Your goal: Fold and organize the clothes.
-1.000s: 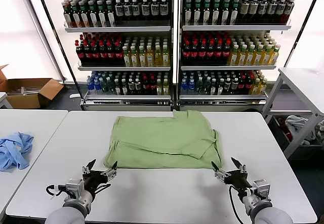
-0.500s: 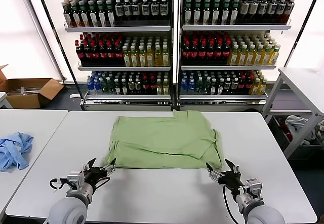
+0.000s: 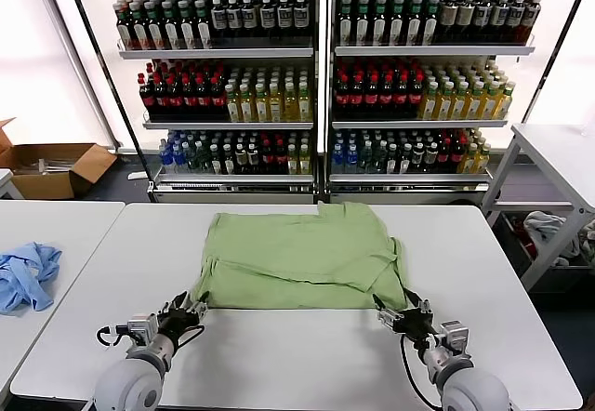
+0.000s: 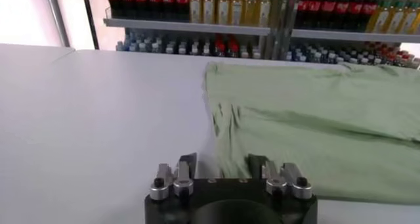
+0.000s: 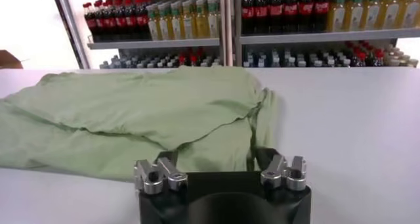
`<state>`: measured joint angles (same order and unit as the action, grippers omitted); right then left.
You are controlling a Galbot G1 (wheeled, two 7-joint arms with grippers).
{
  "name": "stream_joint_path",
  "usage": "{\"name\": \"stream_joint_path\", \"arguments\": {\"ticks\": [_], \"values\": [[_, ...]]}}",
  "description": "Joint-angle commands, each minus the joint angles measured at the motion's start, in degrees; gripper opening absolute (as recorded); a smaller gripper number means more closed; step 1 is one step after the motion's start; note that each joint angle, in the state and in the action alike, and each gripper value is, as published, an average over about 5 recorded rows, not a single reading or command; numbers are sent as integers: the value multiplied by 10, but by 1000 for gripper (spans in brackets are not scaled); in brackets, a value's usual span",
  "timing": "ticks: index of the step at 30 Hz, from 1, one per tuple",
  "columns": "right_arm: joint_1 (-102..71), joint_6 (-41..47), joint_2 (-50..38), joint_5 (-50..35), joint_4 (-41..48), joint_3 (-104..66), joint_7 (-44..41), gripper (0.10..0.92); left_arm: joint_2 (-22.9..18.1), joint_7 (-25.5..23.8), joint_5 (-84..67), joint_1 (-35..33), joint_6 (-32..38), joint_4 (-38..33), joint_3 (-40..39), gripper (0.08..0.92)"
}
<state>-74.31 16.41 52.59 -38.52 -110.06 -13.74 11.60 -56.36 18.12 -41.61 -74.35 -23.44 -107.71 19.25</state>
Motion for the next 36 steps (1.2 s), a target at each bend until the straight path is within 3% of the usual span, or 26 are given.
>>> {"name": "stream_joint_path", "arguments": {"ticks": [1,15,19,27,36], "values": [[16,3,2,1,15,11,-1,632,0,-3,-4,4,0,9,-1,494],[19,5,3,11,16,14,-8,225,3,-28,5,-3,5,9,-6,114],[9,6,-10,13,-4,2,-8,128,12,-22,12,-21,6,-21,-3,86],[-61,33,-62,-3,-90,-33,3,106,43,9,18,-79,-3,-103,6,86],[-248,68,-104,-37,-236,-137,24,106,75,83,31,-166,-29,-199,25,86]]}}
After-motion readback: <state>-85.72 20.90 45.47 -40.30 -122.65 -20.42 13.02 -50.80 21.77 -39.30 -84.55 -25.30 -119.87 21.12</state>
